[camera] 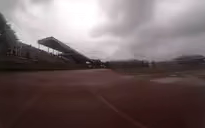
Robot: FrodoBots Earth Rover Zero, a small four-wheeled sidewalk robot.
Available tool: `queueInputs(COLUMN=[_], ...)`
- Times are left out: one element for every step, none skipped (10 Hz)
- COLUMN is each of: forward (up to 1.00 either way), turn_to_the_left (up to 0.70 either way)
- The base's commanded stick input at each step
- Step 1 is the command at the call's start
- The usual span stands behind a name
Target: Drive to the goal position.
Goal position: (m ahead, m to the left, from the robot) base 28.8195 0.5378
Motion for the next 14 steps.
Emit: queueInputs(forward=[0.5,0.5,0.5,0.5,0.5,0.5,0.5,0.5,0.5,0.5,0.5,0.5,0.5,0.5], turn_to_the_left=[0.0,0.0,0.0,0.0,0.0,0.0,0.0,0.0,0.0,0.0,0.0,0.0,0.0,0.0])
